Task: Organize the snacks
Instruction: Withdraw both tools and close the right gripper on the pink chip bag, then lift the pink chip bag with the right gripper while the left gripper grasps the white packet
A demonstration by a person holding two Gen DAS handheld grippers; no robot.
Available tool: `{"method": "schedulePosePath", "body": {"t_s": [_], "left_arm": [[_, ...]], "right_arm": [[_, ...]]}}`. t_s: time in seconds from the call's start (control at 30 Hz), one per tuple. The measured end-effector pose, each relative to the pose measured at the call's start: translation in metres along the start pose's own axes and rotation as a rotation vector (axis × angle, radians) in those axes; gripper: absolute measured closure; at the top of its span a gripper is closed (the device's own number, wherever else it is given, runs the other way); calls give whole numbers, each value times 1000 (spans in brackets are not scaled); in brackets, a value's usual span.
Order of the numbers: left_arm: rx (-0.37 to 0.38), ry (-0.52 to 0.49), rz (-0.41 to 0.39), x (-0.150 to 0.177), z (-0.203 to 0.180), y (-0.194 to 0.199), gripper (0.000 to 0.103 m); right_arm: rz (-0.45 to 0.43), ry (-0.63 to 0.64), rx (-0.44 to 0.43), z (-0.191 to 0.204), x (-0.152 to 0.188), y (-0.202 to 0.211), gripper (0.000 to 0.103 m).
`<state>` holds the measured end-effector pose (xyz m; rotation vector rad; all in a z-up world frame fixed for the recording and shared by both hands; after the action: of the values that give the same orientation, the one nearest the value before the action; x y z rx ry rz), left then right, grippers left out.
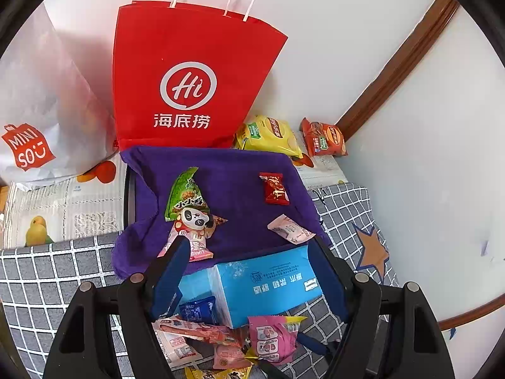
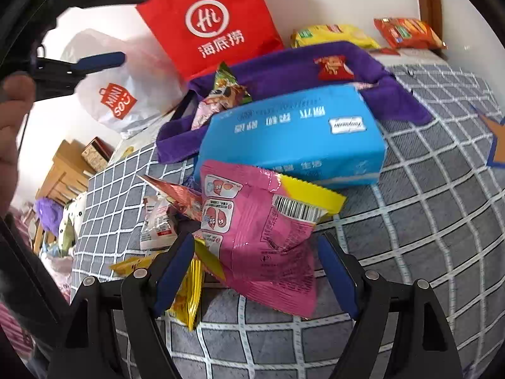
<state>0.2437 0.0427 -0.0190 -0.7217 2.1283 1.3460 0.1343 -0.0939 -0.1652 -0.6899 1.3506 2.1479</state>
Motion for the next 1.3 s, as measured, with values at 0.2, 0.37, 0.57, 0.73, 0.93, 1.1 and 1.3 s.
{"method": "schedulePosePath", "body": {"t_s": [0.2, 0.37, 0.57, 0.73, 0.93, 1.1, 1.3], "left_arm": [[-4, 5, 5, 0, -1, 3, 28], [-14, -3, -10, 0, -3, 5, 28], [-34, -35, -10, 2, -10, -1, 28], [-54, -62, -7, 6, -15, -5, 28], [-87, -73, -45, 5, -18, 6, 28], [-138, -66, -56, 6, -14, 12, 28], [-254, -67, 17, 46, 21, 9, 28]], "right_arm": [[-9, 18, 54, 9, -1, -22, 23], [-47, 69, 48, 8, 0, -17, 26], [-91, 159, 81, -12, -3, 17, 34], [-156, 229, 136, -43, -8, 48, 34], [-194, 214, 163, -90, -17, 61, 34], [-224, 224, 171, -110, -29, 58, 34], [-247, 263, 201, -119, -40, 42, 34]]}}
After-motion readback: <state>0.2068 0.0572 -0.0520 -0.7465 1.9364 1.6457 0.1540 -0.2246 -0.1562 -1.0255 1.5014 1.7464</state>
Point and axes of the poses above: each gripper's, at about its wrist camera, not at the fingertips, and y roughly against the way its jaws point, z to its left, x to its underside, the point moved 3 cm from there along -y, roughly the way its jaws point, and after that the axes turned 13 degrees about -z, right-handed, at the moved point
